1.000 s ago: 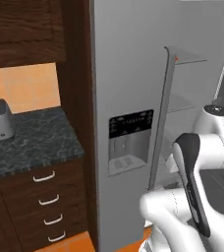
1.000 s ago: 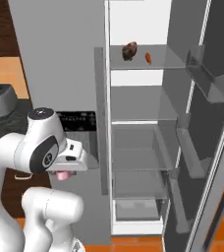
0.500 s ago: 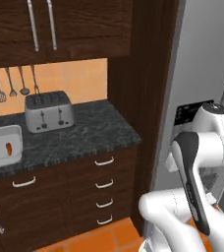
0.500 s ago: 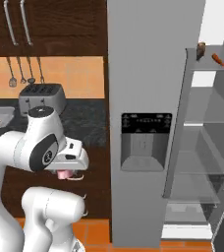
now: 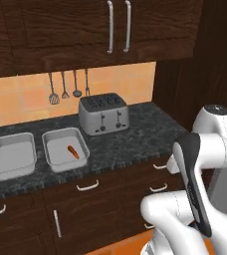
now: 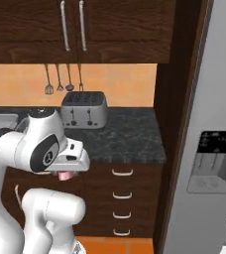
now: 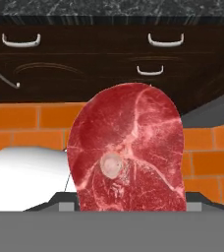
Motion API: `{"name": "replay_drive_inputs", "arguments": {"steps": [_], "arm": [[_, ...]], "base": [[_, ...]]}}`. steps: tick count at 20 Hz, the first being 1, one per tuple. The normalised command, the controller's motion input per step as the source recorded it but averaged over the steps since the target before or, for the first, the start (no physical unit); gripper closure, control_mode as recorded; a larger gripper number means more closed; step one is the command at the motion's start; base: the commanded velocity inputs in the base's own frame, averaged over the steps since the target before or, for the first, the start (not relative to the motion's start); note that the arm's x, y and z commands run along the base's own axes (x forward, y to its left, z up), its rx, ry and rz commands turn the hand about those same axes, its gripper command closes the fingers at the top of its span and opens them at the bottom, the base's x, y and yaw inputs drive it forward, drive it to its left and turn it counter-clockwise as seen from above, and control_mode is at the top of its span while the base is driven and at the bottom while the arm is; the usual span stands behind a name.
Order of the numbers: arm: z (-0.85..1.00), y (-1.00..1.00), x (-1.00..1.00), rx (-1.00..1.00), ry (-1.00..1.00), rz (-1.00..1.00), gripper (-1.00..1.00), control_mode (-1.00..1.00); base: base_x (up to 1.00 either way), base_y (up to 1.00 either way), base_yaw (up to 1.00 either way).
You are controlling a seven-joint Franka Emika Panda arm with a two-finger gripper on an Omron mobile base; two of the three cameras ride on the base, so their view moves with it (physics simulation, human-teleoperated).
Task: Place one carrot and one steak in each tupperware on the nearby counter, to pack two identical lunches.
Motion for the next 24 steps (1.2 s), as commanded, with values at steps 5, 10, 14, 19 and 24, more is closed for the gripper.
{"name": "replay_drive_inputs", "arguments": {"steps": [5,10,14,19,24], "arm": [[0.0,0.0,0.0,0.0,0.0,0.0,1.0,1.0],[0.0,0.0,0.0,0.0,0.0,0.0,1.0,1.0],[0.0,0.0,0.0,0.0,0.0,0.0,1.0,1.0],[0.0,-0.03,0.36,0.0,0.05,0.1,1.0,-1.0],[0.0,0.04,0.91,0.0,0.0,0.35,1.0,-1.0]], "base": [[0.04,1.0,0.08],[0.59,0.84,0.17],[0.63,0.0,0.13],[0.22,-0.02,0.05],[0.0,0.0,0.0]]}}
